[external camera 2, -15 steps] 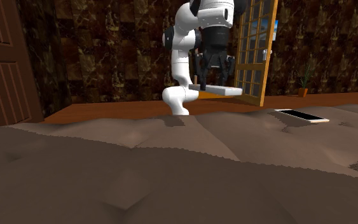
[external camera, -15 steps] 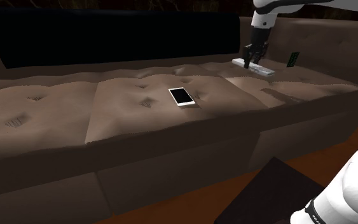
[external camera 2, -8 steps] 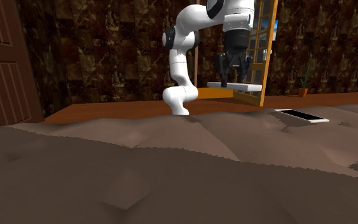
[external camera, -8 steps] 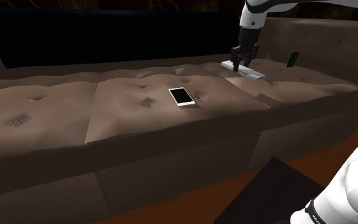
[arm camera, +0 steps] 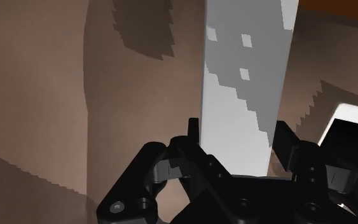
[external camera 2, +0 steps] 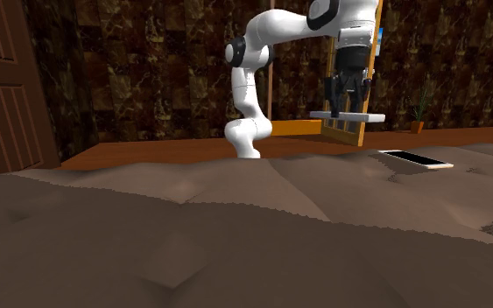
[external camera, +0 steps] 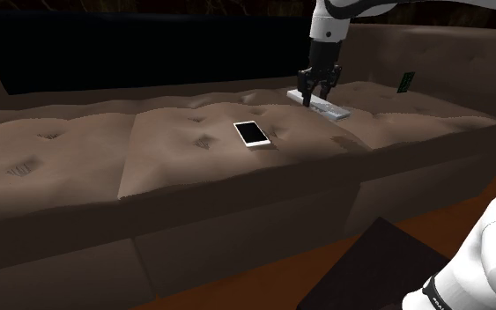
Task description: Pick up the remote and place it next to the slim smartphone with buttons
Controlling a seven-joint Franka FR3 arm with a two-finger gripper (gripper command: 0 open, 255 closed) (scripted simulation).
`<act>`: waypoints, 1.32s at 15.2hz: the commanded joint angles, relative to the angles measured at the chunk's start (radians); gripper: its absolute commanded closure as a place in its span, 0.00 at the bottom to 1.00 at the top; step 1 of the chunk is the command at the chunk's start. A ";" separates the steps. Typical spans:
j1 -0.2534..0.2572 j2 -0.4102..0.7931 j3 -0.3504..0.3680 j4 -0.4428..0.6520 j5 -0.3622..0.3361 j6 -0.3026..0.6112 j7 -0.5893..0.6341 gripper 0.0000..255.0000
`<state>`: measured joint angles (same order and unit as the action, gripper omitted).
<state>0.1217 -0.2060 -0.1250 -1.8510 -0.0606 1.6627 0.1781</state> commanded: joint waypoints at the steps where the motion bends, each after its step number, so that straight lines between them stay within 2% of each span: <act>1: 0.021 -0.003 0.032 -0.005 0.005 0.001 0.053 1.00; 7: 0.085 0.026 0.126 0.027 0.023 -0.010 0.207 1.00; 20: 0.084 0.015 0.125 -0.159 0.022 0.165 0.213 1.00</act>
<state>0.2051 -0.1922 -0.0007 -1.9970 -0.0388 1.8127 0.3886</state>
